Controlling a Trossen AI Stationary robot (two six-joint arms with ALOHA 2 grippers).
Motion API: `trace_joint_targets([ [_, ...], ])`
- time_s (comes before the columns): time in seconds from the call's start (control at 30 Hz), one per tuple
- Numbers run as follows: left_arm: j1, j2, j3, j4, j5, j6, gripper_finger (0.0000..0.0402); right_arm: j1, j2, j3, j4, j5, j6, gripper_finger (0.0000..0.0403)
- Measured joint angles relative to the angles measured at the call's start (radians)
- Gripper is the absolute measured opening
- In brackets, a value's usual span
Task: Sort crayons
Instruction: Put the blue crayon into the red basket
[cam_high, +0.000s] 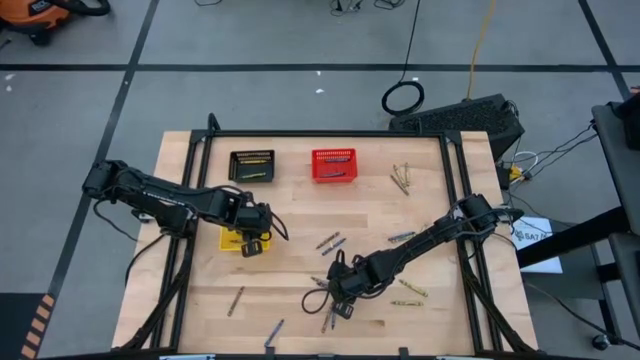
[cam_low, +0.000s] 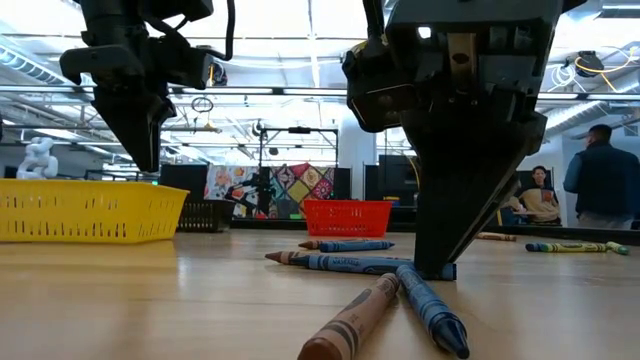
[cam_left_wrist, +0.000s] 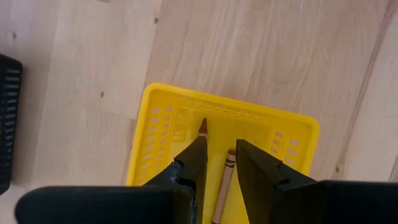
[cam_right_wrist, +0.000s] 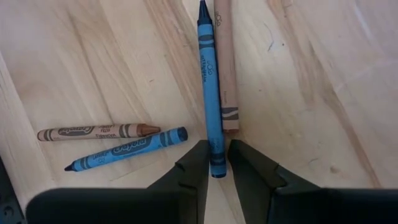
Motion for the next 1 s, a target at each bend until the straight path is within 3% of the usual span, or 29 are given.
trace_joint_targets([
  [0.3,0.000,0.000,0.000,0.000,0.000,0.000,0.0083,0.000,0.002,-0.001,-0.013,0.003,-0.042,0.0059],
  [0.53,0.000,0.000,0.000,0.000,0.000,0.000,0.0083,0.000,0.002,-0.002,-0.014,0.003,-0.048,0.0007],
  [1.0,0.000,0.000,0.000,0.000,0.000,0.000,0.0083,-0.002,-0.018,-0.002,-0.005,-0.052,-0.087,0.0001],
])
